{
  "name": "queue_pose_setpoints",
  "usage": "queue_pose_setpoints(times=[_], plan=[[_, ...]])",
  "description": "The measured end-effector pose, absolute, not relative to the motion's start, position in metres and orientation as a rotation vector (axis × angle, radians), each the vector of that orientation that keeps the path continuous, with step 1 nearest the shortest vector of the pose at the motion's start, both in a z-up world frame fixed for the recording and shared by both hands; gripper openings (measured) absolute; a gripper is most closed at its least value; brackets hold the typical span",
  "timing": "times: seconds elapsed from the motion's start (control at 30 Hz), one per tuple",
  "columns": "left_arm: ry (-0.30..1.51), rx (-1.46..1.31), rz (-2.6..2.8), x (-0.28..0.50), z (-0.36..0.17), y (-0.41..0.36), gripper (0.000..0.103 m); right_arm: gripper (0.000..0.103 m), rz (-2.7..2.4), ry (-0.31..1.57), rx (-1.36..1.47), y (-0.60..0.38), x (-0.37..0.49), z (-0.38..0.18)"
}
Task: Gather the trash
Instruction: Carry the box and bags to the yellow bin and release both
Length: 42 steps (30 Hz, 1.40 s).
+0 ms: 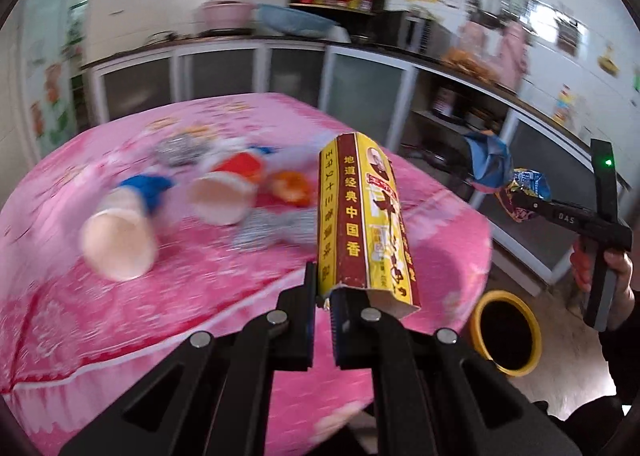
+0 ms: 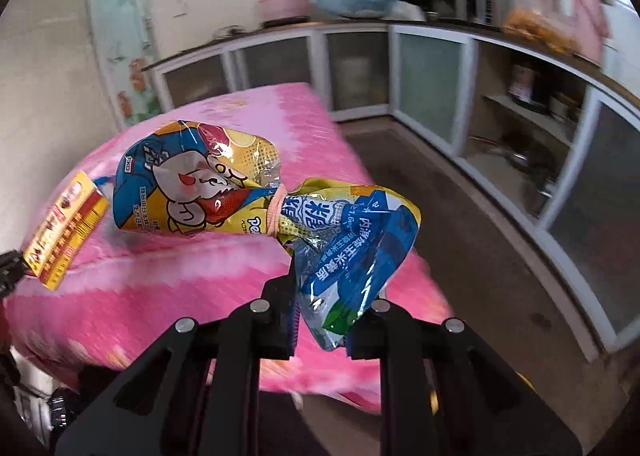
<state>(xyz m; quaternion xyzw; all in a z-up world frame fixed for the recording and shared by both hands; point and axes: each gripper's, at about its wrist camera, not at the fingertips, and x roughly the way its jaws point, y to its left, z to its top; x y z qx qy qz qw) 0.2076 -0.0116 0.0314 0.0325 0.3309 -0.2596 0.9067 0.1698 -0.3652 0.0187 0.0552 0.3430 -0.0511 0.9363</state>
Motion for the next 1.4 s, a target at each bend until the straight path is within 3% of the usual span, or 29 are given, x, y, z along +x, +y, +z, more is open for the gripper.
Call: queue_pose_setpoints(times=[0.43, 0.77, 1.1, 1.4], plan=[[0.67, 0.238, -0.914, 0.168, 0.026, -0.199, 0.006, 0.016, -0.461, 0.739, 0.22, -0.493, 0.031, -0.016], [0.771, 0.399, -1.126, 0.133, -0.037, -0.341, 0.006, 0.016, -0.643, 0.884, 0.285, -0.545, -0.024, -0.066], [0.93, 0.565, -1.092, 0.13, -0.118, -0.424, 0.006, 0.016, -0.748, 1.133, 0.323, -0.569, -0.031, -0.137], [1.01, 0.582, -1.111, 0.127, -0.133, -0.458, 0.008, 0.02, -0.751, 1.24, 0.363, -0.581, -0.028, -0.175]])
